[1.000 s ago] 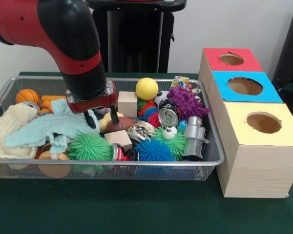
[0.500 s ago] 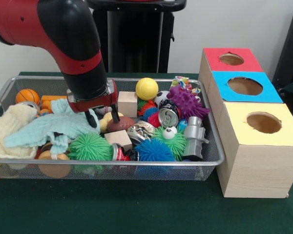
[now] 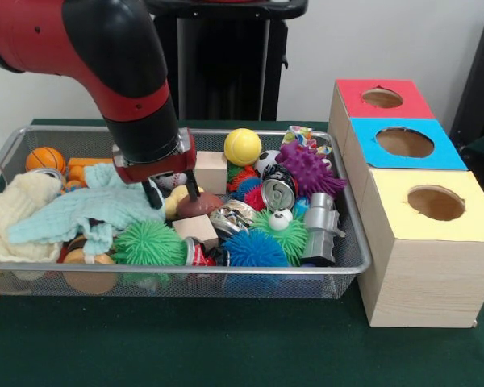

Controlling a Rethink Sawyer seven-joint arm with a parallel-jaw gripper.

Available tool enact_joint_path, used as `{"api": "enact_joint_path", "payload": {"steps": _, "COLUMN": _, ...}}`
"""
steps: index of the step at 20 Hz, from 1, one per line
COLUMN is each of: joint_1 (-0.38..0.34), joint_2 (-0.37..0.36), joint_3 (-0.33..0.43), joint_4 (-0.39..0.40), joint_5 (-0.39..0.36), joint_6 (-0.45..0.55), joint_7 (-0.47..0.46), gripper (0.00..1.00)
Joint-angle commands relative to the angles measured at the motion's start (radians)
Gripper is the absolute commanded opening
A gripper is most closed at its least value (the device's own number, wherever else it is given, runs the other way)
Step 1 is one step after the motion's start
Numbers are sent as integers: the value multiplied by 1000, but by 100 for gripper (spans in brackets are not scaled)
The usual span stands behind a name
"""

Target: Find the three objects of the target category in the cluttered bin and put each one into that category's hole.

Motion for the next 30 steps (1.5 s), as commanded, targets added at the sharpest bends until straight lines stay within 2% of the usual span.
{"api": "enact_joint_path", "payload": {"steps": 1, "joint_1": 44, "joint_2": -89, "joint_3": 57, "joint_4": 108, "joint_5": 28, "joint_6": 137, "joint_7": 105, "gripper": 100}}
{"api": "enact_joint_path", "payload": {"steps": 6, "joint_1": 91, "joint_2": -166, "joint_3": 36, "joint_4": 120, "joint_5": 25, "joint_6": 174, "joint_7": 133, "gripper": 100}}
{"api": "enact_joint_path", "payload": {"steps": 11, "joint_1": 107, "joint_2": -190, "joint_3": 35, "joint_4": 138, "joint_5": 47, "joint_6": 179, "joint_7": 150, "gripper": 100}}
{"api": "enact_joint_path", "payload": {"steps": 15, "joint_1": 105, "joint_2": -141, "joint_3": 5, "joint_4": 132, "joint_5": -19, "joint_6": 129, "joint_7": 105, "gripper": 100}}
{"api": "enact_joint_path", "payload": {"steps": 18, "joint_1": 88, "joint_2": -56, "joint_3": -2, "joint_4": 116, "joint_5": -64, "joint_6": -6, "joint_7": 92, "gripper": 100}}
{"api": "enact_joint_path", "payload": {"steps": 20, "joint_1": 75, "joint_2": -30, "joint_3": -2, "joint_4": 121, "joint_5": -82, "joint_6": -50, "joint_7": 83, "gripper": 100}}
{"api": "enact_joint_path", "payload": {"steps": 25, "joint_1": 64, "joint_2": -12, "joint_3": 0, "joint_4": 136, "joint_5": -105, "joint_6": -82, "joint_7": 74, "gripper": 100}}
{"api": "enact_joint_path", "payload": {"steps": 30, "joint_1": 71, "joint_2": -13, "joint_3": -16, "joint_4": 130, "joint_5": -131, "joint_6": -37, "joint_7": 60, "gripper": 100}}
